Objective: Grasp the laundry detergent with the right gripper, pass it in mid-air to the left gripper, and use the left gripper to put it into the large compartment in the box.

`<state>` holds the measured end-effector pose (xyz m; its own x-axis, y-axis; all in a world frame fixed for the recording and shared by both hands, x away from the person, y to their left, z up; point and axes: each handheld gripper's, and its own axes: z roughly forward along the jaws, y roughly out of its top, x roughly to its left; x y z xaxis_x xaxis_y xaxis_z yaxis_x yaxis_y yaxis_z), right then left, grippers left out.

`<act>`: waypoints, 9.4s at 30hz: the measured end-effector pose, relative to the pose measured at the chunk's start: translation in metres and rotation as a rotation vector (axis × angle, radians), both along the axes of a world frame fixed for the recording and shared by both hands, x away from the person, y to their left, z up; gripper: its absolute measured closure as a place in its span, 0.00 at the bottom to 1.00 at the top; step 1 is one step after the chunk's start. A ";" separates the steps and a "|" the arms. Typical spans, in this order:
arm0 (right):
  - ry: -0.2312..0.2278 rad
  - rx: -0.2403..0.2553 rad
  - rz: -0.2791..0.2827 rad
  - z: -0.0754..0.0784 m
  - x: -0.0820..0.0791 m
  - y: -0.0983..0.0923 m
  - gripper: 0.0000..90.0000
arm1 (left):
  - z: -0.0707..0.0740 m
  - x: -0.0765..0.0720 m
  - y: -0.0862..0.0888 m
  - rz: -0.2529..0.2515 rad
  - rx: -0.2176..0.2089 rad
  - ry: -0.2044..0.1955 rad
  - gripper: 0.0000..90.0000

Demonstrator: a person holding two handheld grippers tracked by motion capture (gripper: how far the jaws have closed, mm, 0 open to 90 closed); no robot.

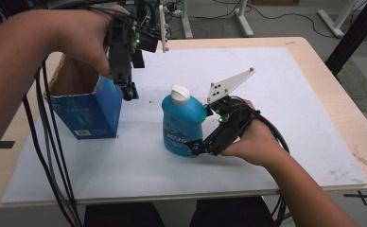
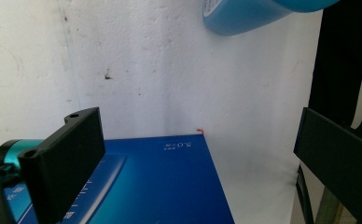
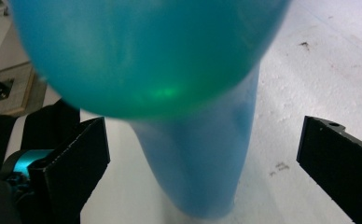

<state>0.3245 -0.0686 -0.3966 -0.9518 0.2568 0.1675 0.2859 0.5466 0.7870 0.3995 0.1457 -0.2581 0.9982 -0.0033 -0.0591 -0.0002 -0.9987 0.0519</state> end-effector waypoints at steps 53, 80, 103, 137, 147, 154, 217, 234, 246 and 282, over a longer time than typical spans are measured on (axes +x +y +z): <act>-0.122 0.161 -0.091 -0.022 -0.011 0.015 0.30 | -0.003 0.001 0.001 0.012 0.016 0.001 0.02; -0.170 0.188 -0.086 -0.023 -0.014 0.016 0.48 | -0.004 0.000 -0.002 0.017 0.026 0.003 0.02; -0.166 0.161 0.000 0.005 -0.010 0.023 0.52 | 0.023 -0.030 -0.018 -0.053 0.011 0.000 0.02; -0.116 0.201 0.148 0.045 -0.011 0.050 0.52 | 0.037 -0.067 -0.051 -0.086 0.016 0.013 0.02; -0.111 0.195 0.146 0.045 -0.011 0.048 0.52 | 0.033 -0.067 -0.057 -0.084 0.024 0.011 0.11; -0.116 0.198 0.150 0.045 -0.010 0.048 0.52 | 0.032 -0.067 -0.059 -0.086 0.031 0.007 0.14; -0.105 0.219 0.131 0.046 -0.013 0.031 0.25 | 0.031 -0.068 -0.061 -0.050 0.068 0.028 0.44; -0.160 0.146 0.080 0.070 -0.014 -0.014 0.03 | 0.039 -0.061 -0.055 0.017 0.066 0.033 0.44; -0.157 -0.068 0.095 0.093 0.010 -0.038 0.01 | 0.058 -0.053 -0.049 0.111 0.050 0.033 0.44; -0.137 -0.444 0.192 0.116 0.033 -0.060 0.01 | 0.163 -0.005 0.076 1.212 -0.018 -0.045 0.43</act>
<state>0.3573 -0.1282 -0.2810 -0.9945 0.0927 -0.0485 0.0572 0.8701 0.4895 0.3949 0.2220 -0.0948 0.3557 0.9340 -0.0337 0.9318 -0.3516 0.0901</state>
